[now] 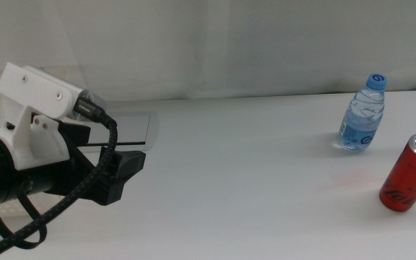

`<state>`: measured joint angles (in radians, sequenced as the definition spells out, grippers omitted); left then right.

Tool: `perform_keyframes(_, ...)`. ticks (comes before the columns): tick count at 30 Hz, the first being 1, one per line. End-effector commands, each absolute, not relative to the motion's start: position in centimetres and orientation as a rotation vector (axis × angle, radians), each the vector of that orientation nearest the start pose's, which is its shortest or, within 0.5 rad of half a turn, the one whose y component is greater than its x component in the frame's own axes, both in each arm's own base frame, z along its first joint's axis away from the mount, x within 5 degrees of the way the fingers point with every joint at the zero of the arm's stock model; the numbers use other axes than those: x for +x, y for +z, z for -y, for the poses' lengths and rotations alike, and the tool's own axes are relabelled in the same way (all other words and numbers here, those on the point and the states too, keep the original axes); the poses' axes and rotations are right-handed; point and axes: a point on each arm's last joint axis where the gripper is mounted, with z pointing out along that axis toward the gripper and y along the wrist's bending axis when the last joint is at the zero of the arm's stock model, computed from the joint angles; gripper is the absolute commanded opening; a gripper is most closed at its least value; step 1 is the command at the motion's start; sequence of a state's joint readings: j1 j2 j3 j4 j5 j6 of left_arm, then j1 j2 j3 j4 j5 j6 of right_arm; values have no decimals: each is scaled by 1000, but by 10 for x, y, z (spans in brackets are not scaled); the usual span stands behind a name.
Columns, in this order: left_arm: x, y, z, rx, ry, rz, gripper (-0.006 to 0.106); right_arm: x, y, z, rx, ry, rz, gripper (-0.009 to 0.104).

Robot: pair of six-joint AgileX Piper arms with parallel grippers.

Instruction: Use arms to grab the bottles and put them into the dustbin to the left of the table.

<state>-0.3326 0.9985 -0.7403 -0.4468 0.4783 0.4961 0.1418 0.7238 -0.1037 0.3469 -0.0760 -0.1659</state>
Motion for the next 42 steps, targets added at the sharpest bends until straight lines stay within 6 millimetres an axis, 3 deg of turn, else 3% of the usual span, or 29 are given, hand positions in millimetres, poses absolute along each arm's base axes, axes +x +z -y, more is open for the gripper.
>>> perform_keyframes(1, 185, 310, 84, 551, -369, -2099, 82, 124, 193, -17, -17, 139, -1952, 91)
perform_keyframes(10, 185, 310, 84, 551, -369, -2099, 82, 137, 182, -16, -43, 63, -1968, 91)
perform_keyframes(24, 185, 310, 84, 552, -370, -2100, 82, 157, 165, -12, 58, 9, -1979, 91)
perform_keyframes(32, 185, 310, 84, 552, -370, -2100, 82, 166, 160, -19, -15, 41, -1959, 91)
perform_keyframes(42, 185, 310, 84, 567, -362, -2095, 83, 198, 161, -25, -16, 42, -1962, 91)
